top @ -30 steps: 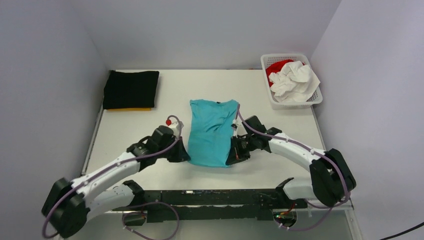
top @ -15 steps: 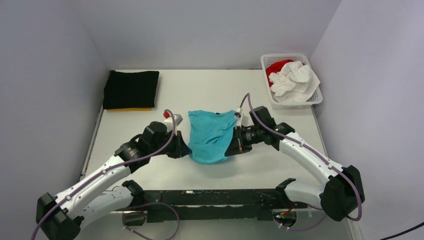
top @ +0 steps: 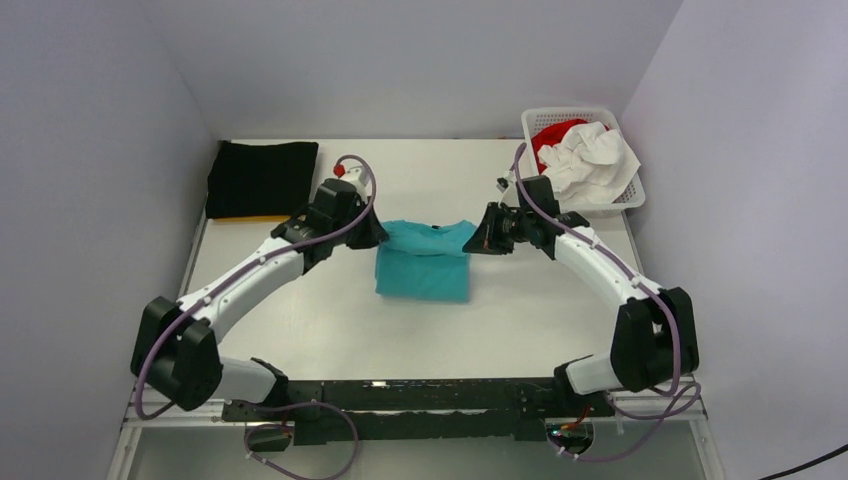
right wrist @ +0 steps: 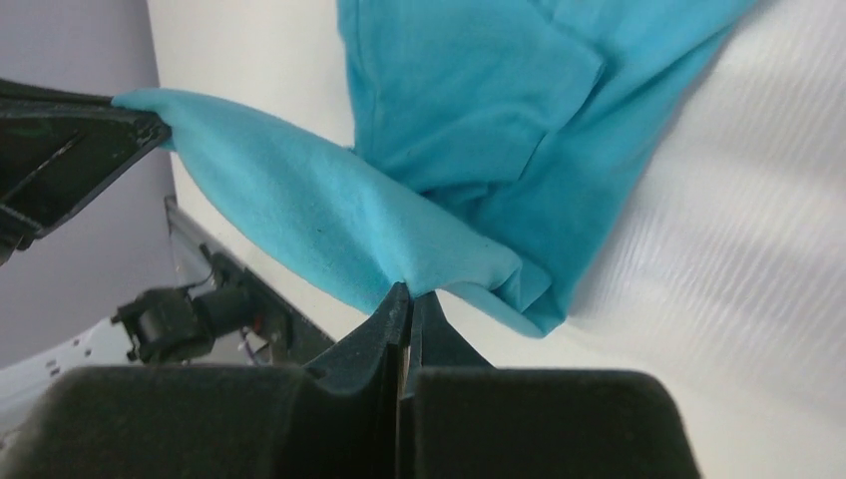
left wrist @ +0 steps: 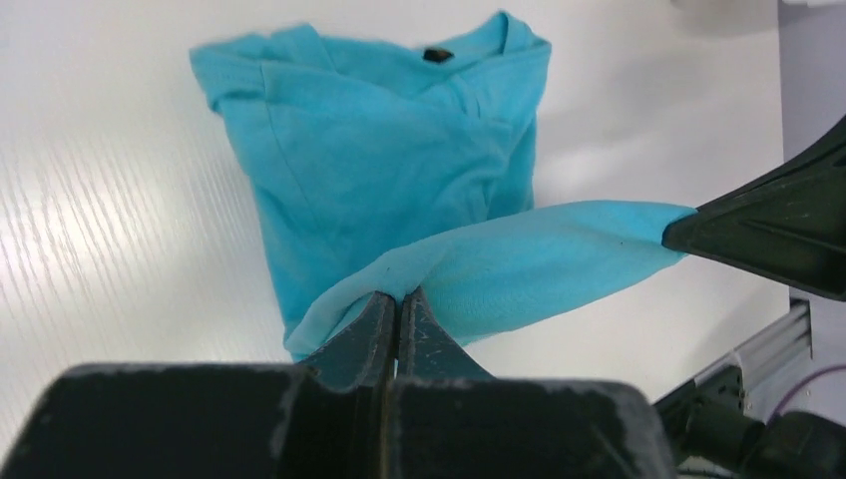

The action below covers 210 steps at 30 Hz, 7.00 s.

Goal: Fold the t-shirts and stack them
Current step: Fold the long partially folded tshirt into a neat square, then put the neatly folded tshirt into the corner of the board with the left arm

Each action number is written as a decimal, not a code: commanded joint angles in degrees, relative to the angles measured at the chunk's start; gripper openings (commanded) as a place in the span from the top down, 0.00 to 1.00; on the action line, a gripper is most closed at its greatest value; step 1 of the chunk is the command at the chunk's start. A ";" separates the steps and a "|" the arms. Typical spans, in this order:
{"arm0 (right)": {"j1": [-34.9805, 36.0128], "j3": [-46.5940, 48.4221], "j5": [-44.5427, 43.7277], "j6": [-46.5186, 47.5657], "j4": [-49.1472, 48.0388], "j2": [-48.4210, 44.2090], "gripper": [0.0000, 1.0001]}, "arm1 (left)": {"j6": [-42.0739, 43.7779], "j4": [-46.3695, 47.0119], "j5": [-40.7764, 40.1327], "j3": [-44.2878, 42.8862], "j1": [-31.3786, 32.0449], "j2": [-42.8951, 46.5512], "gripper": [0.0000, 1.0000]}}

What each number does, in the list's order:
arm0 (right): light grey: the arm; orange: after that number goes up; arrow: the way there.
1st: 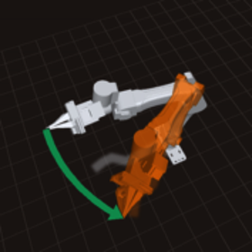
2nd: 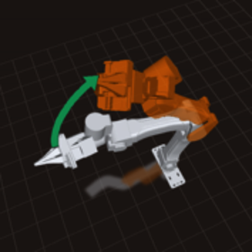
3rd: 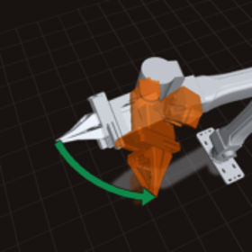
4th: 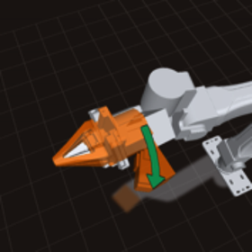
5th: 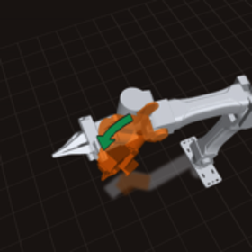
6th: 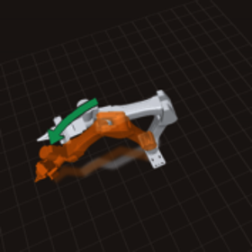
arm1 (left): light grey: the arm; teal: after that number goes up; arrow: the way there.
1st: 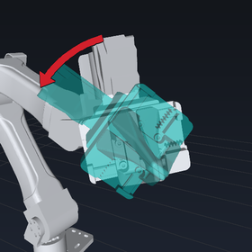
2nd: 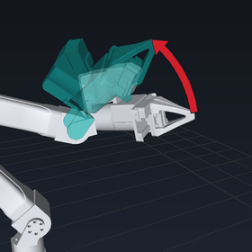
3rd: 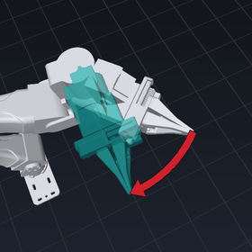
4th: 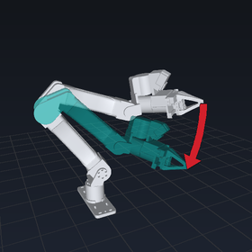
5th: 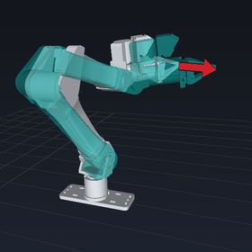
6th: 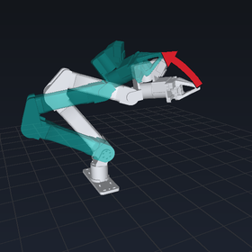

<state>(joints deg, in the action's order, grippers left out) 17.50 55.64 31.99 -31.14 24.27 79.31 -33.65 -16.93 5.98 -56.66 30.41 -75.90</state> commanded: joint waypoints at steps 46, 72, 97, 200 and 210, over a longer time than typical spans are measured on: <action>-4.15 14.22 4.84 -5.69 -23.29 24.30 0.00 | 3.63 14.15 24.92 -24.19 -6.60 -30.06 0.01; -4.23 25.52 -5.91 -3.94 -19.29 38.99 0.00 | 3.16 4.04 21.65 -40.28 -6.68 -52.53 0.01; -13.79 -17.74 -34.52 -1.16 -30.50 -18.86 0.00 | 7.50 7.39 3.95 -12.24 -6.62 -23.75 0.01; -13.83 -18.14 -45.16 5.38 -25.12 -17.91 0.00 | 59.49 -7.84 -8.81 -49.45 -30.28 -31.99 1.00; -13.84 -18.32 -47.22 5.32 -24.45 -19.10 0.00 | 61.60 -16.44 -5.47 -64.20 -36.38 -45.43 1.00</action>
<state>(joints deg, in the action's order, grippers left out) 3.64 35.62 -13.32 -26.52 0.84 61.76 27.94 -29.47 -2.85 -113.12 -3.88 -118.43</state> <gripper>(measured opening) 0.997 0.066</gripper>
